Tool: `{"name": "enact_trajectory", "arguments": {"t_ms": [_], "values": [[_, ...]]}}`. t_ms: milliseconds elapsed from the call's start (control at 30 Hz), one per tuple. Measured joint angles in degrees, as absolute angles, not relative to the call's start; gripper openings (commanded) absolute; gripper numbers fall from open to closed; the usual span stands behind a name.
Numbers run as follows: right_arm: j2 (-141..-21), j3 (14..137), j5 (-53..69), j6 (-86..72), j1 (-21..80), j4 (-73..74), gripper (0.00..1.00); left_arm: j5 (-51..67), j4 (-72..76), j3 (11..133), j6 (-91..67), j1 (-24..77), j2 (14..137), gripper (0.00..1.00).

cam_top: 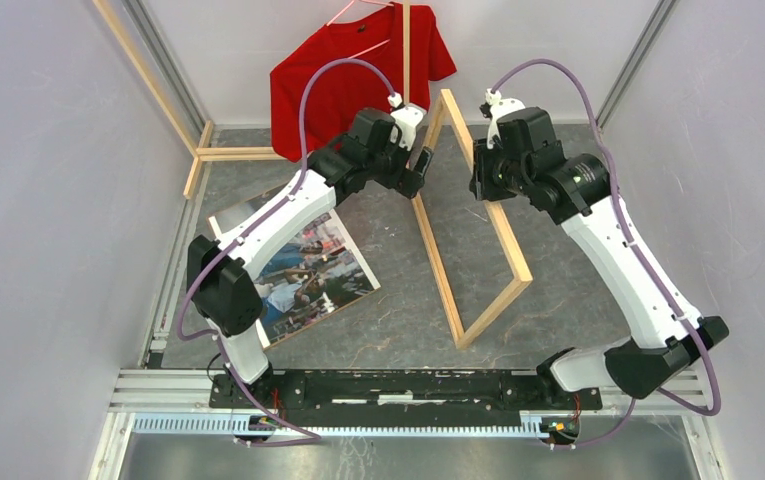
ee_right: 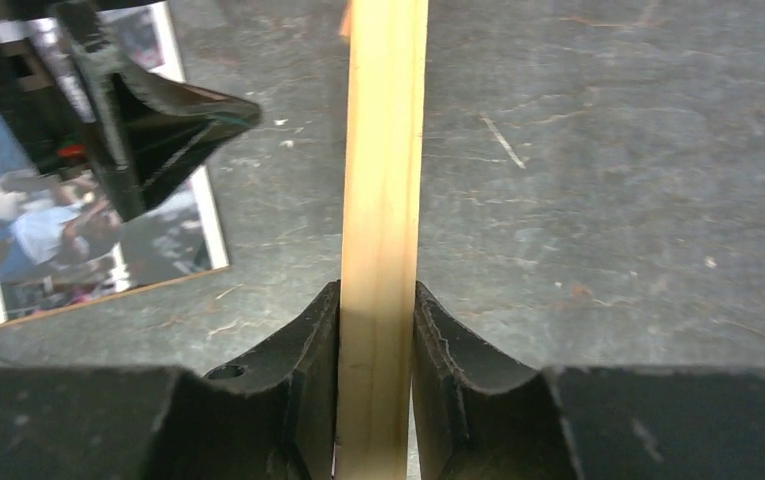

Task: Put the photo into the frame
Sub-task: Turn over the photo frame at the center of the board.

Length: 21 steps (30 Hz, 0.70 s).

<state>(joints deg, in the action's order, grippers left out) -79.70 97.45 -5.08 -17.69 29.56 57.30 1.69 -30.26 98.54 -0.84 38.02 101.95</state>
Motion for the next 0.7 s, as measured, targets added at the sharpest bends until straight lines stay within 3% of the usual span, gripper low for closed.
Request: {"name": "enact_trajectory", "arguments": {"t_ms": [133, 467, 700], "values": [[-78.11, 95.31, -11.14, -16.95, 28.80, 57.12, 0.23, -0.45, -31.16, 97.32, -0.43, 38.00, 101.95, 1.00], [-71.50, 83.92, -23.70, -16.49, 23.16, 51.77, 0.22, -4.56, -30.96, 85.41, 2.81, 37.95, 101.10, 1.00], [-69.89, 71.31, -28.51, -14.22, 20.05, 46.48, 0.14, -7.88, -25.41, 73.58, 5.58, 37.95, 99.11, 1.00]]}}
